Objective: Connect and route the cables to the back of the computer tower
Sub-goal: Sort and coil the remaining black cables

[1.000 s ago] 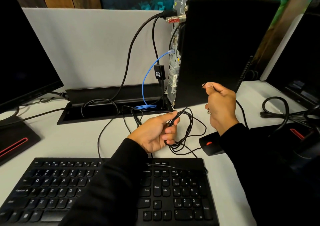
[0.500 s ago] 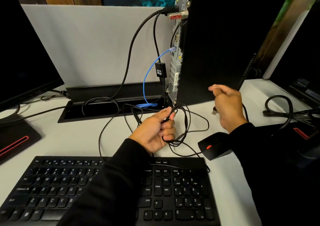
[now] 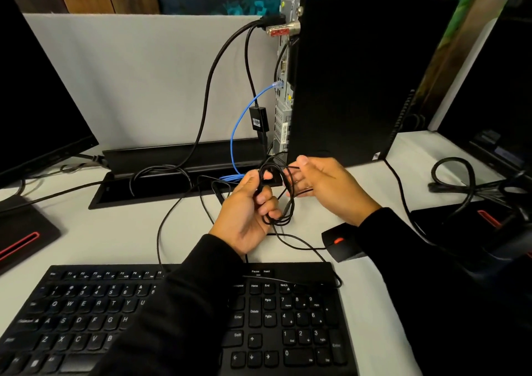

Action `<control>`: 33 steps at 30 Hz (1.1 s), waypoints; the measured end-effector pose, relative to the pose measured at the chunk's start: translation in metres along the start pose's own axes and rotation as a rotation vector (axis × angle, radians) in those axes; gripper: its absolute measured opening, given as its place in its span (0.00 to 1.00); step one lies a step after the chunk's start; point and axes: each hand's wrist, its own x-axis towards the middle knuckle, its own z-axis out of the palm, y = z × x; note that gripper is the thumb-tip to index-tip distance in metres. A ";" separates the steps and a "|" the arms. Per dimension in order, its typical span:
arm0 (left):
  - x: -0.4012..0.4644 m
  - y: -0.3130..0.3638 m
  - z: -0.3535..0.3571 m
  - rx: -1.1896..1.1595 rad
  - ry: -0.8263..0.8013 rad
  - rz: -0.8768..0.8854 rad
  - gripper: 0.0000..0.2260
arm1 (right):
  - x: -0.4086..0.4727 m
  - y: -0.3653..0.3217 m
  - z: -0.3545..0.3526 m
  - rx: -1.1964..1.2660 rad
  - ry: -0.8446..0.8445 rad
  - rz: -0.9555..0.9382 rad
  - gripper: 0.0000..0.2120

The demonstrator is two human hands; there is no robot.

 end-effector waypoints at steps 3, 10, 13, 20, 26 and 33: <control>-0.002 0.001 0.003 0.117 0.003 0.033 0.14 | -0.001 0.000 -0.001 -0.045 0.034 -0.042 0.17; -0.002 0.000 0.006 0.343 0.086 0.047 0.16 | 0.003 -0.003 0.002 -0.576 -0.053 -0.168 0.17; -0.003 -0.001 0.008 0.374 0.077 0.042 0.16 | 0.002 0.001 0.003 -0.473 0.033 -0.160 0.09; -0.002 0.004 0.009 0.163 0.061 -0.008 0.16 | 0.002 0.010 -0.008 -0.035 0.135 -0.209 0.06; -0.004 0.008 0.009 0.288 -0.011 0.012 0.15 | 0.004 0.009 -0.014 -0.207 0.102 -0.274 0.09; -0.004 0.008 0.009 0.242 -0.002 0.021 0.15 | 0.002 0.009 -0.006 -0.112 0.148 -0.234 0.07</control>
